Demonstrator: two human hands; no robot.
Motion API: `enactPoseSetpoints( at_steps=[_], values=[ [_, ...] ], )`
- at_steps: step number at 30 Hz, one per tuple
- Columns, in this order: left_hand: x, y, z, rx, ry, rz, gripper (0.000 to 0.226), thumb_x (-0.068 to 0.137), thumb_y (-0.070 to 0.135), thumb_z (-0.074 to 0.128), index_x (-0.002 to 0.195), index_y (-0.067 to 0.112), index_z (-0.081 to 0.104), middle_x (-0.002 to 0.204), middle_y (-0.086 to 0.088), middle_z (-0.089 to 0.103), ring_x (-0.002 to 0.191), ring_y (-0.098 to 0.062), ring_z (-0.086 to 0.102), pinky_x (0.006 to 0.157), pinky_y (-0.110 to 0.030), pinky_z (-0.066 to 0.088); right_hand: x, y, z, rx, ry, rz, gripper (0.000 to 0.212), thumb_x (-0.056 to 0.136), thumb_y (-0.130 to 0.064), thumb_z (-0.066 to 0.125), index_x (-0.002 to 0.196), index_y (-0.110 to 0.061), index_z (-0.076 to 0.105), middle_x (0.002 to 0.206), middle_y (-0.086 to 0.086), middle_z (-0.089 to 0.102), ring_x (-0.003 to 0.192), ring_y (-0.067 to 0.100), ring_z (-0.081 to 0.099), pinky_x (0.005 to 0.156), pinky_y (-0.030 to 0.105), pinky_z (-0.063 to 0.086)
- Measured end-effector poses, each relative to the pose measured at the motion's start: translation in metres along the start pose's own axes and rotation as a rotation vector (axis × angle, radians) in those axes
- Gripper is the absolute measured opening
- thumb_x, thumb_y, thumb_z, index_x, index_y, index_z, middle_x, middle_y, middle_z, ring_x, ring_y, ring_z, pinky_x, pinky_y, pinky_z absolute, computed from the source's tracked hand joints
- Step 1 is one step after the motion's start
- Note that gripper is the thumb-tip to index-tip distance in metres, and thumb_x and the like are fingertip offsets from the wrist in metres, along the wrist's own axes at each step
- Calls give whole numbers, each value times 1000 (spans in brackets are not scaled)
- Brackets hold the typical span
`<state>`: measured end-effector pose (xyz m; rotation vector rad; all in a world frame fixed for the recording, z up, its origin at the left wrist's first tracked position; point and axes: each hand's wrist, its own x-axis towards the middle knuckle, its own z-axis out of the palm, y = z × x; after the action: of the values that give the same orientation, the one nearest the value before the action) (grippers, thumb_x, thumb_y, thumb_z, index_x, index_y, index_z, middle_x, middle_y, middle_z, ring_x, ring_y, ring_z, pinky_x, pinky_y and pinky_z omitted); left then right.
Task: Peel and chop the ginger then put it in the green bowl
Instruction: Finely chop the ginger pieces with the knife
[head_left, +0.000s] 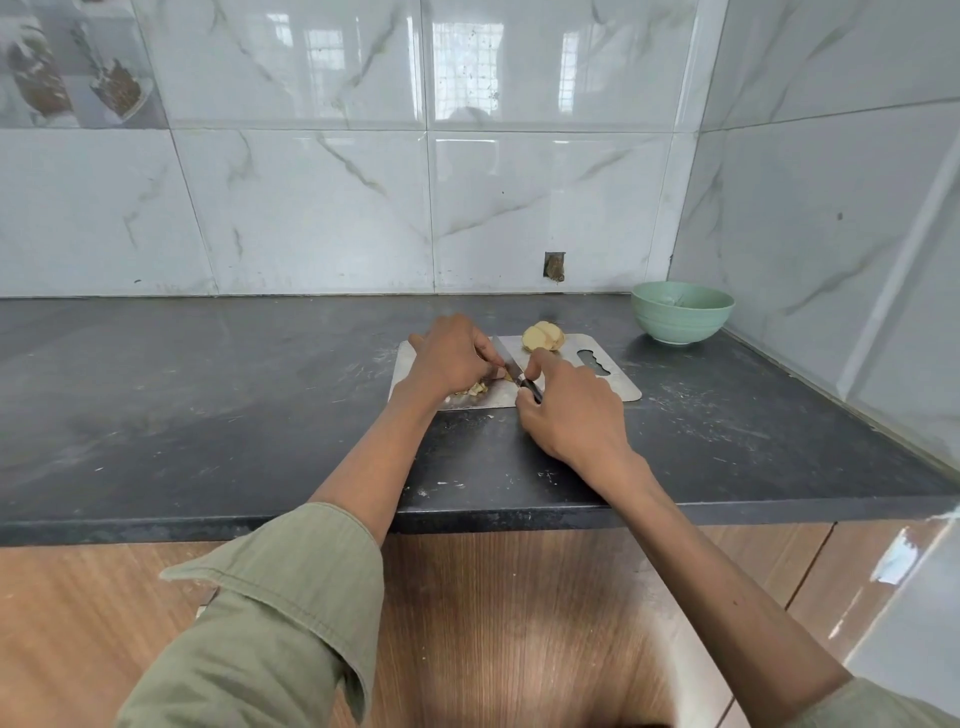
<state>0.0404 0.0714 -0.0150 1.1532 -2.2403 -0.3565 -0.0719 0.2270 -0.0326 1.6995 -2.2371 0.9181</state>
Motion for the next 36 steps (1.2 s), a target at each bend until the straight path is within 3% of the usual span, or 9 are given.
enactPoseSetpoints(
  at_steps=[3,8,11,15,22,26,30,32,36],
  values=[
    [1,-2,1,-22,-11,21,18,73,26,90,69,40,80,66,23,71,87,-2,64,87,-39,44,9,1,4,19,-39,9,14,94,-35,54,104,-26,54,99,6,64,85,29,49,70,37,34],
    [0,0,0,3,17,23,15,74,27,89,71,39,80,68,22,72,86,-1,62,90,-41,41,15,-3,7,7,-62,6,14,95,-34,54,106,-25,53,102,7,63,87,29,48,71,37,33],
    [-2,2,-1,38,13,15,12,76,29,87,72,39,80,64,25,68,85,-2,58,87,-41,30,10,-5,5,-24,-41,-12,15,95,-34,53,107,-25,54,94,4,61,85,30,50,70,37,33],
    [-5,3,-2,70,25,20,13,78,30,85,71,41,80,61,29,63,88,-3,58,84,-40,27,-4,-3,3,-27,14,-5,15,93,-34,54,104,-25,54,80,-1,54,79,30,52,66,36,34],
    [0,2,-1,68,21,35,15,74,31,88,67,41,78,66,24,69,91,-7,62,85,-40,32,-4,0,-5,117,49,100,20,94,-39,53,112,-32,58,92,0,62,85,25,50,70,36,38],
    [1,4,-2,78,28,59,16,73,38,91,84,37,80,84,22,72,100,-8,62,82,-39,25,-4,2,-8,207,139,170,16,94,-39,54,108,-32,55,93,-1,63,90,27,56,73,39,44],
    [-1,4,1,94,-45,155,32,85,26,81,113,40,74,118,21,70,115,-6,57,81,-38,21,-3,4,-9,252,125,230,15,93,-36,54,107,-31,55,99,-1,65,95,27,58,78,39,46],
    [-1,3,5,104,-103,203,41,89,13,74,117,43,72,127,22,67,120,-7,53,82,-39,21,-3,5,-9,269,127,248,15,93,-36,54,108,-30,55,101,-2,66,98,27,58,80,40,46],
    [1,4,10,126,-151,266,57,86,-2,63,108,49,74,118,24,68,116,-7,56,95,-43,29,-2,6,-8,275,139,277,17,94,-37,54,110,-30,56,103,-2,68,102,26,59,80,39,44]
  ],
)
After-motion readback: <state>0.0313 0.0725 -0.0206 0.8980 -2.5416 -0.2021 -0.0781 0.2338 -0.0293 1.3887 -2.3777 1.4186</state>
